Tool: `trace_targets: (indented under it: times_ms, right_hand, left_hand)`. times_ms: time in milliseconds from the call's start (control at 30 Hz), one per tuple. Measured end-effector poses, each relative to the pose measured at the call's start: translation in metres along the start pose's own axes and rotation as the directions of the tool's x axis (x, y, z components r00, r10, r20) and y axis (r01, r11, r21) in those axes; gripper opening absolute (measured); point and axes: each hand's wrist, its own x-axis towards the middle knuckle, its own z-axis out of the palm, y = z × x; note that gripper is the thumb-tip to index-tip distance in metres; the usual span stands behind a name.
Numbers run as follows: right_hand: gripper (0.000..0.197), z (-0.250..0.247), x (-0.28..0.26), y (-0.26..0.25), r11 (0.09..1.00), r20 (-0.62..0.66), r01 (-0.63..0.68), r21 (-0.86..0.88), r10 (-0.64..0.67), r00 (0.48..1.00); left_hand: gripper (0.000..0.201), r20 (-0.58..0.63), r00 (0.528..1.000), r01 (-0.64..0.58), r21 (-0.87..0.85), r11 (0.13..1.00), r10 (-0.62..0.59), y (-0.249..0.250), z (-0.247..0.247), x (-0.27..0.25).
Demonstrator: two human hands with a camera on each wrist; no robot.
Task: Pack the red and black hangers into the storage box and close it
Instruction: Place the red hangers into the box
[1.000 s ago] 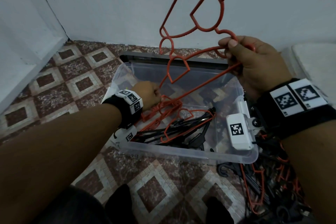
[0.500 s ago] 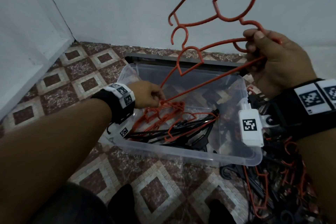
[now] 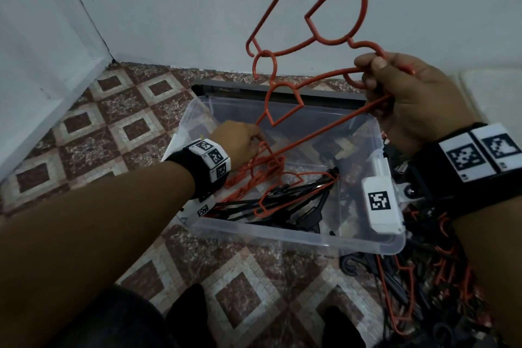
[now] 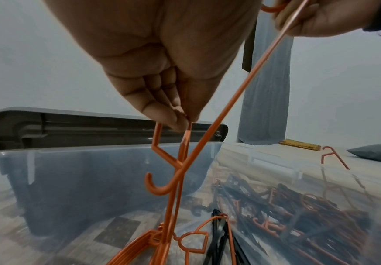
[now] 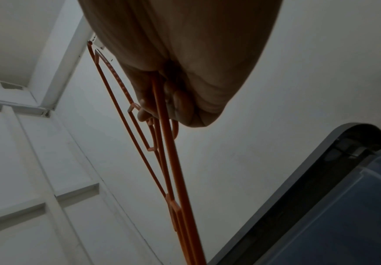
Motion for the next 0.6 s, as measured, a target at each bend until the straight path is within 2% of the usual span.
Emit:
trace_targets:
  times_ms: [167,300,367,433,467,533,567,600]
  right_hand:
    - [0.018,-0.001,0.001,-0.001,0.996,-0.024,-0.01,0.084,0.012,1.0]
    - [0.017,-0.004,0.001,-0.005,0.994,-0.052,-0.007,0.105,0.013,0.999]
    - [0.017,-0.007,0.001,-0.008,0.994,-0.072,0.011,0.113,-0.002,0.997]
    - [0.017,-0.011,0.002,-0.012,0.99,-0.092,0.032,0.137,-0.019,0.996]
    - [0.016,-0.013,0.002,-0.014,0.988,-0.097,0.037,0.151,-0.022,0.995]
    - [0.016,-0.014,0.001,-0.014,0.986,-0.088,0.036,0.16,-0.022,0.996]
    - [0.016,-0.012,0.001,-0.012,0.988,-0.074,0.03,0.153,-0.019,0.997]
    - [0.017,-0.01,0.001,-0.01,0.989,-0.057,0.021,0.144,-0.013,0.998]
  left_hand:
    - [0.033,0.017,0.998,-0.061,0.032,0.998,0.06,0.003,0.006,-0.004]
    - [0.019,0.046,0.998,-0.053,0.078,0.996,0.05,-0.001,-0.001,-0.001]
    - [0.023,0.006,0.996,-0.087,0.086,0.993,0.087,-0.004,-0.01,-0.002]
    - [0.032,-0.133,0.986,-0.095,0.072,0.993,0.104,-0.007,-0.021,-0.004]
    - [0.033,-0.248,0.966,-0.069,0.04,0.997,0.077,-0.009,-0.028,-0.004]
    - [0.029,-0.498,0.865,-0.009,-0.133,0.991,-0.059,-0.011,-0.043,-0.001]
    - [0.033,-0.565,0.814,-0.003,-0.236,0.972,-0.135,-0.011,-0.05,0.001]
    - [0.042,-0.557,0.806,-0.005,-0.341,0.94,-0.198,-0.009,-0.057,0.004]
